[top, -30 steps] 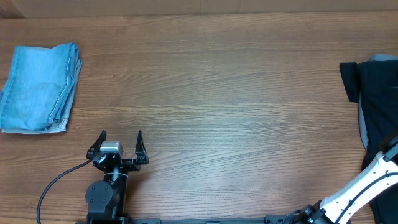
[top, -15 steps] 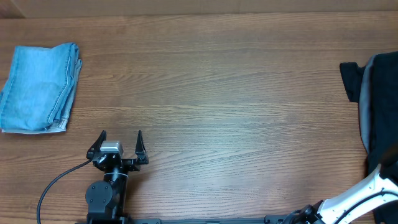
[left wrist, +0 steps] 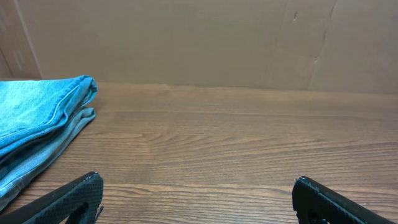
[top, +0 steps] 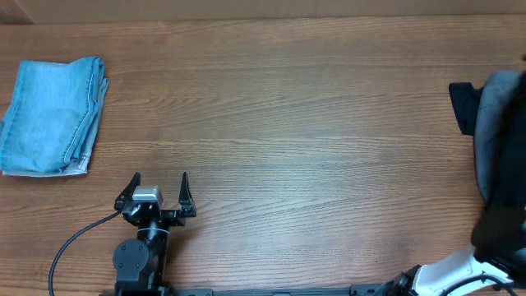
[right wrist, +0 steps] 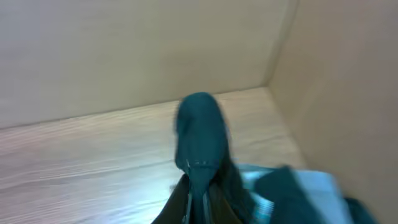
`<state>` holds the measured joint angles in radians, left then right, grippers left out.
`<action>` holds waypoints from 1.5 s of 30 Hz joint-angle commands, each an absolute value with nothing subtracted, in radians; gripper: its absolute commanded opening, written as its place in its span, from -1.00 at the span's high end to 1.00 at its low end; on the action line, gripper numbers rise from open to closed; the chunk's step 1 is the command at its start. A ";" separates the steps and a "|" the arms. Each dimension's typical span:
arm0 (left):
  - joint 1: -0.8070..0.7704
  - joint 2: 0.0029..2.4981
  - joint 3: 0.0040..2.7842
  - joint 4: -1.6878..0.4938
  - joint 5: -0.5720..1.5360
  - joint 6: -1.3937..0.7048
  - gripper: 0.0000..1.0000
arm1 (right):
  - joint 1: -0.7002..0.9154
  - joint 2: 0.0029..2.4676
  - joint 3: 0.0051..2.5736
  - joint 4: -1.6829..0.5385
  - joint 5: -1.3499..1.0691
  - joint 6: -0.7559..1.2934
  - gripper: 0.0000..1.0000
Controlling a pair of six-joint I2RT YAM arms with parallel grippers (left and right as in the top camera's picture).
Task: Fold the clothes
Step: 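Grasp the black shorts with the right gripper and drag them to center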
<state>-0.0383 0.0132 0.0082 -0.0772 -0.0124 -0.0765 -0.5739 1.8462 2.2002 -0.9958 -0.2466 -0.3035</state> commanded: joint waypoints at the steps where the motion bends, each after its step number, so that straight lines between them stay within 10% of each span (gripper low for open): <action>1: -0.031 0.005 0.006 -0.075 -0.018 -0.090 -1.00 | -0.411 1.818 2.234 -0.990 -0.271 -0.174 0.92; 29: -0.031 0.005 0.006 -0.075 -0.018 -0.090 -1.00 | 0.456 2.178 2.232 -0.756 -0.203 -0.101 0.92; 45: -0.031 0.005 0.006 -0.075 -0.018 -0.090 -1.00 | 0.691 2.267 2.226 -0.913 -0.212 -0.099 0.92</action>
